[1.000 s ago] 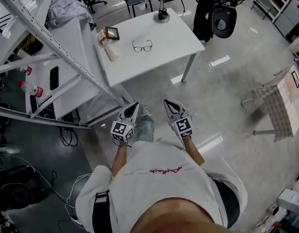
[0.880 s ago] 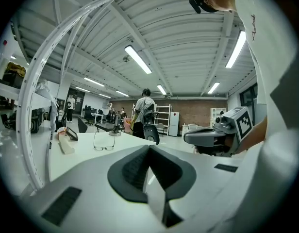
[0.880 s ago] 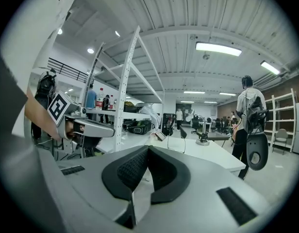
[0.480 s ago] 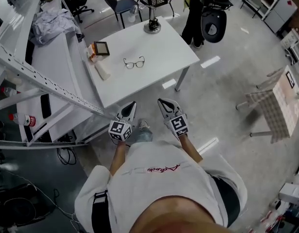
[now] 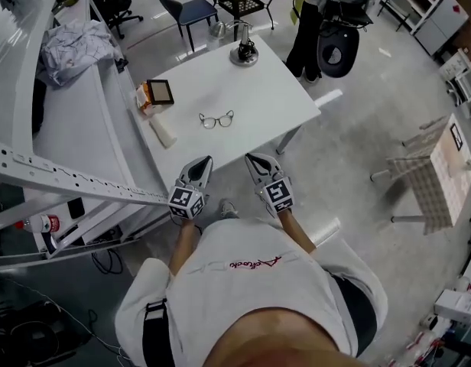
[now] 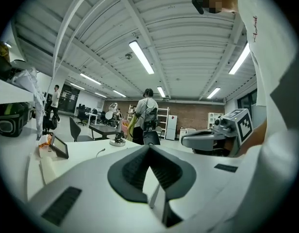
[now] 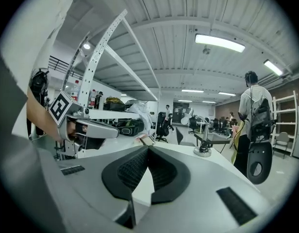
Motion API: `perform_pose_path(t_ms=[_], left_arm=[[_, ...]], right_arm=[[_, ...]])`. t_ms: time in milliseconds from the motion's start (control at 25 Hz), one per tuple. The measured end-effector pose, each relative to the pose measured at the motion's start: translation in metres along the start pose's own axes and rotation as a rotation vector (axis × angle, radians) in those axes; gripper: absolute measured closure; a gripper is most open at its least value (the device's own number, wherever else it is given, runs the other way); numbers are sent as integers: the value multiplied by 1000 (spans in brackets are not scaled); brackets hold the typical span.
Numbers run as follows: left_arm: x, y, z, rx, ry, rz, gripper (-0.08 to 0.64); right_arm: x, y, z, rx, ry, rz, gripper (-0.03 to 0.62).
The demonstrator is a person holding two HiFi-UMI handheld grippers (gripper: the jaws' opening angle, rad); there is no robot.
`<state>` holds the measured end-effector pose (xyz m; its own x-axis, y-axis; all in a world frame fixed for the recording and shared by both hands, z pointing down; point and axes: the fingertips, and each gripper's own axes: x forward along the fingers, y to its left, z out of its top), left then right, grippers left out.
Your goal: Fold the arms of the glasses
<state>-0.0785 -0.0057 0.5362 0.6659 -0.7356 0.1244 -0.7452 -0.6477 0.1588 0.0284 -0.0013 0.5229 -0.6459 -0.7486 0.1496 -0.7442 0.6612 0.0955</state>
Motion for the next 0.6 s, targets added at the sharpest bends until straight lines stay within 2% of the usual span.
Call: perform_pose_path(t_ms=[280, 600], left_arm=[[23, 43, 3, -16, 0, -9, 549], [39, 66, -7, -58, 28, -21, 549]], right_arm=[[50, -26, 6, -7, -1, -21, 557], [64, -41, -11, 25, 48, -53, 557]])
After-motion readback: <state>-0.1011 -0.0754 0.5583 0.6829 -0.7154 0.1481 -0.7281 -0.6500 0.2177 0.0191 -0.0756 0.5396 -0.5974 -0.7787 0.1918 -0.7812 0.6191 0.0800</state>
